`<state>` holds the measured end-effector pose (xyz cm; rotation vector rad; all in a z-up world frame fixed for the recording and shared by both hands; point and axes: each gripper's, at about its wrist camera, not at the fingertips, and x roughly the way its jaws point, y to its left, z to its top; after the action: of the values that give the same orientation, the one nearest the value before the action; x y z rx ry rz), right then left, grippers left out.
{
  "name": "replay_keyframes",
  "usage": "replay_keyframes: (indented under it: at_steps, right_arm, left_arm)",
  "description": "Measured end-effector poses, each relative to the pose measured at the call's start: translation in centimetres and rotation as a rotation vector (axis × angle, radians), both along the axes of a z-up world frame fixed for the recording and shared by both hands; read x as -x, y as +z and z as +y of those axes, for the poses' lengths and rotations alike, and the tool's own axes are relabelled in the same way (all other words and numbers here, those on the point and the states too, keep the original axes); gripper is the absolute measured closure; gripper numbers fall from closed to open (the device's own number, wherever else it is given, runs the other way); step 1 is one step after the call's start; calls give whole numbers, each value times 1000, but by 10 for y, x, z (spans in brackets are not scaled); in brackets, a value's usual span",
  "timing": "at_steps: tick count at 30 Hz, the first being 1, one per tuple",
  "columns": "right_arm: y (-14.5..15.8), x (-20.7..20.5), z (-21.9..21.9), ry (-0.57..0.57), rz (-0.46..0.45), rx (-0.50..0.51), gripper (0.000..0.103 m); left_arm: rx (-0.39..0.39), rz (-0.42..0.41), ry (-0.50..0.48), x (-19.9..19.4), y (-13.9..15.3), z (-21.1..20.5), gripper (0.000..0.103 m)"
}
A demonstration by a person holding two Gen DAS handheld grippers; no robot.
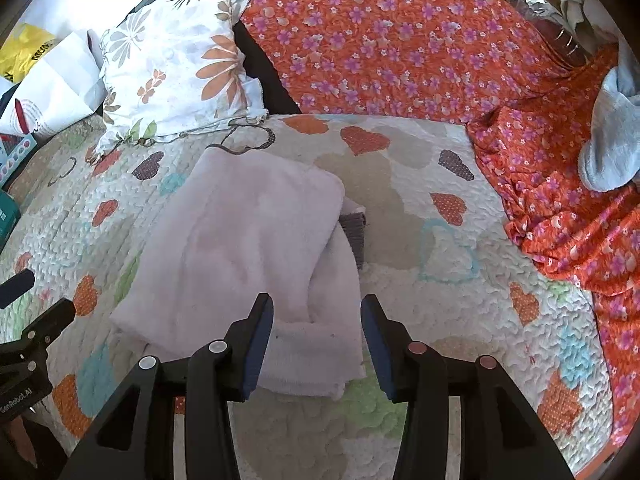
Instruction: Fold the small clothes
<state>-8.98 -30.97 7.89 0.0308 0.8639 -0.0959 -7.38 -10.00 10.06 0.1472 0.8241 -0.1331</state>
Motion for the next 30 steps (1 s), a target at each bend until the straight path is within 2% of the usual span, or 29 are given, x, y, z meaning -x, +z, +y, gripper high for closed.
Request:
replay_keyframes:
  at_steps: [11, 17, 20, 24, 27, 30]
  right_arm:
    - [-22, -22, -13, -22, 66, -53, 53]
    - [-29, -27, -23, -35, 87, -104, 53]
    - [-28, -28, -24, -27, 88, -130, 52]
    - [-23, -23, -17, 0, 71, -133, 50]
    - [-15, -17, -9, 25, 37, -111, 47]
    - [-9, -13, -2, 45, 6, -84, 42]
  left_arm:
    - [30, 66, 3, -19, -10, 0, 24]
    - [55, 30, -14, -23, -3, 0, 24]
    - [73, -61, -13, -18, 11, 2, 20]
    - [104, -252, 3, -1, 40, 9, 1]
    - [94, -360, 24, 9, 56, 13, 0]
    - [75, -377, 38, 11, 61, 16, 0]
